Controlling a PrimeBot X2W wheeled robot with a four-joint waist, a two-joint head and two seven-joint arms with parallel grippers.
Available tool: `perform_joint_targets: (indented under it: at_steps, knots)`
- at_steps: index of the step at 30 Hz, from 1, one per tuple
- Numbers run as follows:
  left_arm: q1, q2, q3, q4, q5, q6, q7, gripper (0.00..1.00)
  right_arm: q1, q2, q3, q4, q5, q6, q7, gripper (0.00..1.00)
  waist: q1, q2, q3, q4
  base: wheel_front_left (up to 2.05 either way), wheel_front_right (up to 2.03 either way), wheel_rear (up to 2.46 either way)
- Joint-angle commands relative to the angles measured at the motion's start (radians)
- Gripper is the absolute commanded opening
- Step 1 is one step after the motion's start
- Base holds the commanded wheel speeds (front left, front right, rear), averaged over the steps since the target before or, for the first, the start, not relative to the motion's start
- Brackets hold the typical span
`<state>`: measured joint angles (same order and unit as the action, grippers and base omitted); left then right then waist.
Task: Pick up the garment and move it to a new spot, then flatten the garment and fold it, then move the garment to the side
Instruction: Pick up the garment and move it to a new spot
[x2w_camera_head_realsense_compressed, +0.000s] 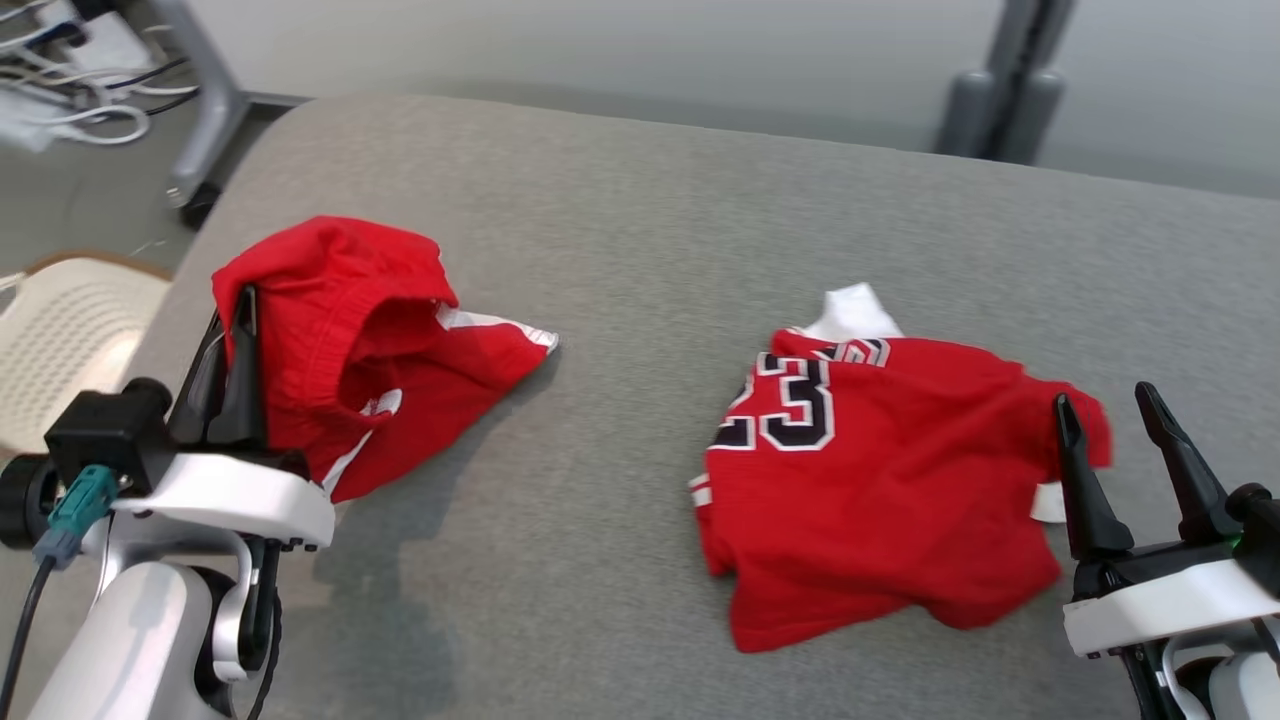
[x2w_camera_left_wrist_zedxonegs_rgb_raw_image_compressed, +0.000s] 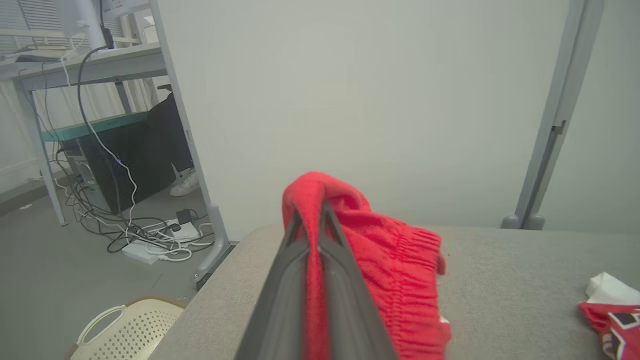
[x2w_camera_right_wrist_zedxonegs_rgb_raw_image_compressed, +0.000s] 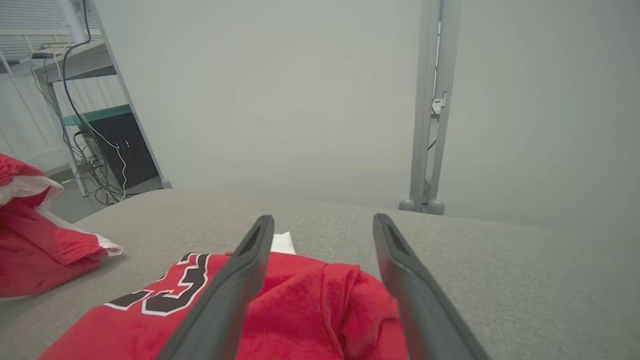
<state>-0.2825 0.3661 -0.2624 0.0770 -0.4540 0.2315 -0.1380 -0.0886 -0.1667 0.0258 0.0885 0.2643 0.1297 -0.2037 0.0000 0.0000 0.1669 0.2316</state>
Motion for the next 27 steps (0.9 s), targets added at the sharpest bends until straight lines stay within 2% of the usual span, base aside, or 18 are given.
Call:
perform_joint_targets:
  at_steps: [1, 8, 15, 21, 27]
  knots:
    - [0.009, 0.003, 0.01, 0.004, -0.009, 0.006, -0.01, 0.0, 0.009, -0.011, -0.002, -0.009, -0.006, 0.002, 0.007, 1.0, 0.0, 0.0, -0.001, 0.055, 0.0, 0.0, 0.0]
    - [-0.037, -0.005, 0.037, 0.017, -0.035, -0.006, -0.048, 0.0, 0.014, -0.025, -0.008, -0.066, -0.013, 0.002, 0.046, 1.0, 0.0, 0.0, 0.014, 0.107, 0.0, 0.0, 0.0]
    - [-0.204, 0.019, 0.067, 0.083, -0.04, -0.032, -0.059, 0.0, -0.009, -0.054, -0.002, -0.129, -0.009, 0.002, 0.091, 1.0, 0.0, 0.0, 0.083, 0.092, 0.0, 0.0, 0.0]
    - [-0.352, 0.036, 0.109, 0.25, -0.068, -0.066, -0.081, 0.0, -0.033, -0.083, -0.005, -0.175, -0.003, 0.002, 0.119, 1.0, 0.0, 0.0, 0.16, 0.06, 0.0, 0.0, 0.0]
    - [-0.433, -0.004, 0.161, 0.511, -0.153, -0.142, -0.109, 0.0, -0.054, -0.102, -0.006, -0.206, 0.0, 0.002, 0.135, 1.0, 0.0, 0.0, 0.223, 0.033, 0.0, 0.0, 0.0]
